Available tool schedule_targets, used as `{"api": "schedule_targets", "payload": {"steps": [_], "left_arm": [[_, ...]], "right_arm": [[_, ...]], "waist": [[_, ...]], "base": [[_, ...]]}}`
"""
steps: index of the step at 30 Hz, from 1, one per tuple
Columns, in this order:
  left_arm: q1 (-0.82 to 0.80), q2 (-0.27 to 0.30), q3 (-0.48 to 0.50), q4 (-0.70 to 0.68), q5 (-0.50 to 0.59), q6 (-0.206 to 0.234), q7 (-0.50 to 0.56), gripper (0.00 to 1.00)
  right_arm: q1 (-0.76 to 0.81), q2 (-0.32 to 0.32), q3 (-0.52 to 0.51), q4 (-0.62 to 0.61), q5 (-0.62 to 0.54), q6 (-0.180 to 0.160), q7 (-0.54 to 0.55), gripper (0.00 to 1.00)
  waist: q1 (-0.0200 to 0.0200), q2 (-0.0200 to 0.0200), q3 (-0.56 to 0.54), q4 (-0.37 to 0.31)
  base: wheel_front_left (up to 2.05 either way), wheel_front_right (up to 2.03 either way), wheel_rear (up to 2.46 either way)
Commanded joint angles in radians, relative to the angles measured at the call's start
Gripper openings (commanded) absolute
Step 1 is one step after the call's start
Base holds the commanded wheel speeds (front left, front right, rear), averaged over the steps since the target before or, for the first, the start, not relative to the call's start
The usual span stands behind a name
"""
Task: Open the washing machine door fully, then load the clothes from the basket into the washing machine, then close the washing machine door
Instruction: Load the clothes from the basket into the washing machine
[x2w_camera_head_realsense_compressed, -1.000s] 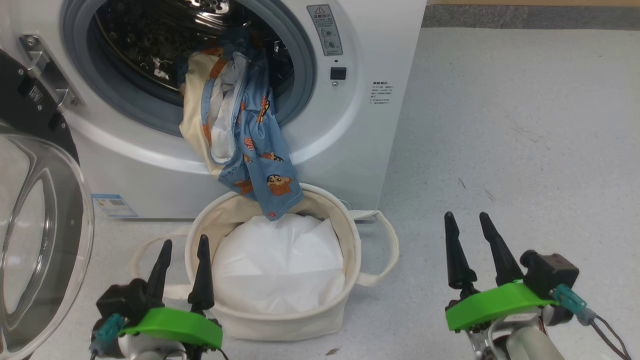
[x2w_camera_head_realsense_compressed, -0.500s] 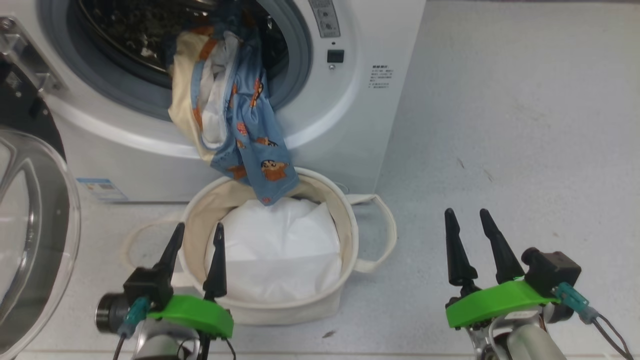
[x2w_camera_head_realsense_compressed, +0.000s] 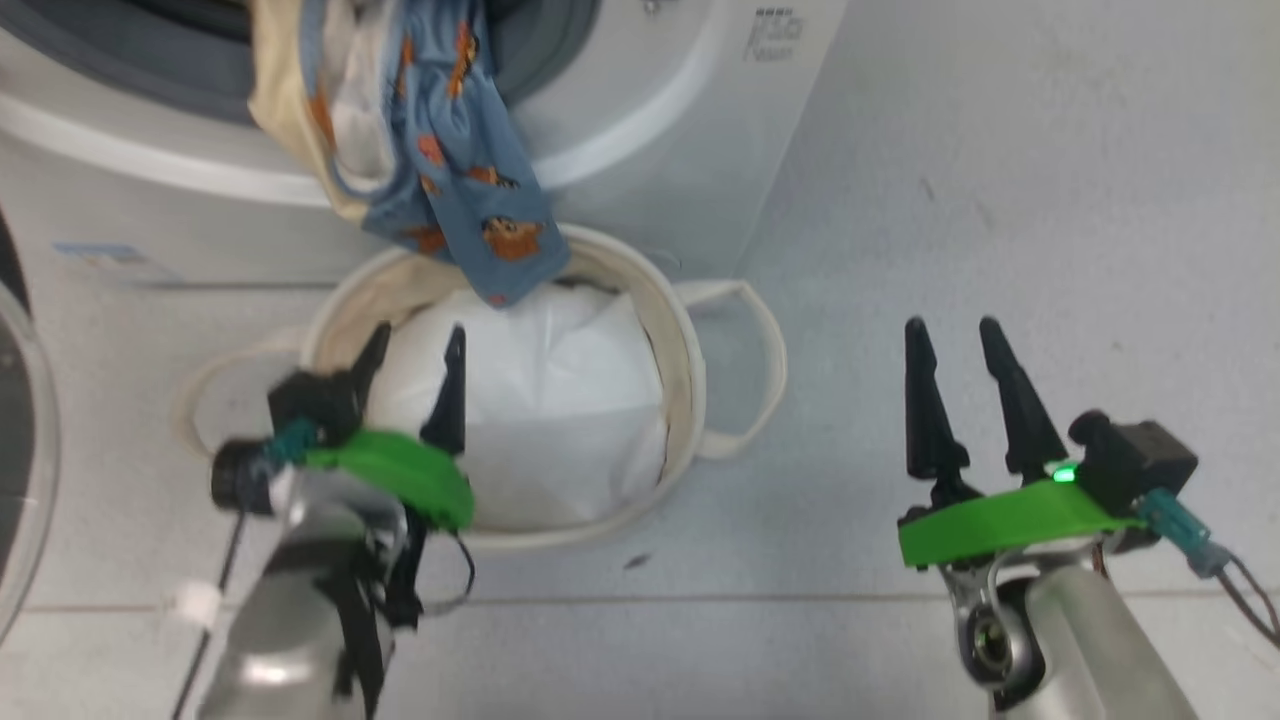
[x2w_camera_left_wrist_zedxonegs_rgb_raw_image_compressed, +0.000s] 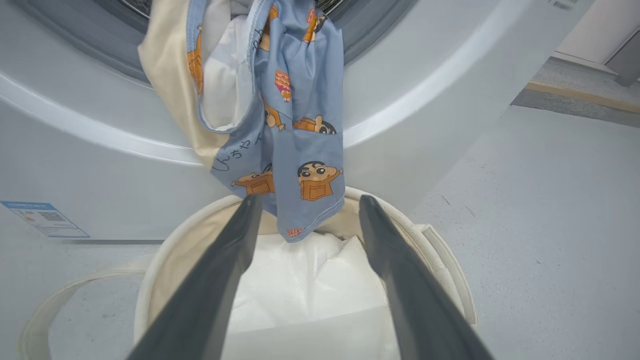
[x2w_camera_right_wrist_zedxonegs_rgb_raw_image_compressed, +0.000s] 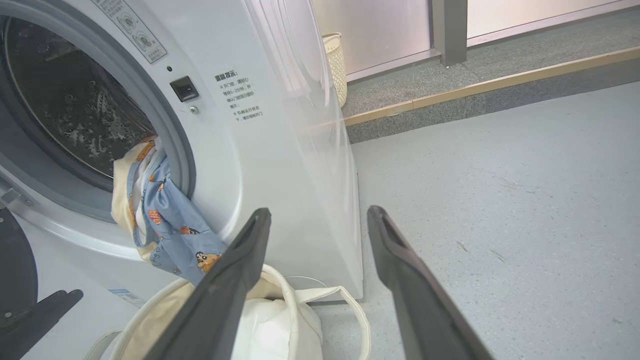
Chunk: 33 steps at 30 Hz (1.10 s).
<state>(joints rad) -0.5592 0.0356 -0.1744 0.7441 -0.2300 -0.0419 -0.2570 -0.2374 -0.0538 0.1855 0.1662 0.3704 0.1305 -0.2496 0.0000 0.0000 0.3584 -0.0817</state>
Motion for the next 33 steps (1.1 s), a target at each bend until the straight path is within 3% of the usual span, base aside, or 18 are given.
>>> {"api": "schedule_targets", "payload": {"steps": [1, 4, 10, 14, 26, 29, 30, 31, 33], "left_arm": [[-0.085, 0.015, 0.028, 0.035, -0.018, -0.009, -0.005, 1.00], [-0.202, 0.015, 0.024, 0.143, -0.021, -0.009, -0.005, 1.00], [-0.396, 0.041, 0.010, 0.296, 0.029, 0.032, -0.005, 1.00], [-0.480, 0.059, 0.000, 0.341, 0.060, 0.067, -0.005, 1.00], [-0.635, 0.089, 0.097, 0.434, 0.004, 0.184, -0.005, 1.00], [-0.655, 0.094, 0.108, 0.455, -0.006, 0.192, -0.005, 1.00], [-0.664, 0.096, 0.112, 0.458, -0.009, 0.194, -0.005, 0.37], [-0.670, 0.100, 0.113, 0.461, -0.010, 0.195, -0.005, 0.00], [-0.672, 0.108, 0.116, 0.461, -0.011, 0.195, -0.005, 0.00]], "right_arm": [[-0.034, 0.004, 0.019, -0.042, -0.003, 0.000, -0.012, 1.00], [-0.063, 0.004, 0.023, -0.056, 0.002, 0.000, -0.012, 1.00], [-0.117, 0.004, 0.025, -0.073, 0.024, 0.000, -0.012, 1.00], [-0.139, 0.004, 0.029, -0.079, 0.037, 0.000, -0.012, 1.00], [-0.153, 0.004, 0.042, -0.090, 0.067, 0.000, -0.012, 1.00], [-0.154, 0.004, 0.040, -0.092, 0.067, 0.000, -0.012, 1.00], [-0.154, 0.004, 0.039, -0.093, 0.066, 0.000, -0.012, 1.00], [-0.154, 0.004, 0.039, -0.092, 0.065, 0.000, -0.012, 1.00], [-0.156, 0.004, 0.036, -0.091, 0.063, 0.000, -0.012, 1.00]], "waist": [[0.0000, 0.0000, 0.105, -0.018], [0.0000, 0.0000, 0.177, -0.034], [0.0000, 0.0000, 0.279, -0.076], [0.0000, 0.0000, 0.312, -0.100], [0.0000, 0.0000, 0.349, -0.145], [0.0000, 0.0000, 0.353, -0.145], [0.0000, 0.0000, 0.355, -0.144], [0.0000, 0.0000, 0.356, -0.143], [0.0000, 0.0000, 0.353, -0.135]], "base": [[0.00, 0.00, 0.00], [0.00, 0.00, 0.00], [0.00, 0.00, 0.00], [0.00, 0.00, 0.00], [0.00, 0.00, 0.00], [0.00, 0.00, 0.00], [0.00, 0.00, 0.00], [0.00, 0.00, 0.00], [0.00, 0.00, 0.00]]}}
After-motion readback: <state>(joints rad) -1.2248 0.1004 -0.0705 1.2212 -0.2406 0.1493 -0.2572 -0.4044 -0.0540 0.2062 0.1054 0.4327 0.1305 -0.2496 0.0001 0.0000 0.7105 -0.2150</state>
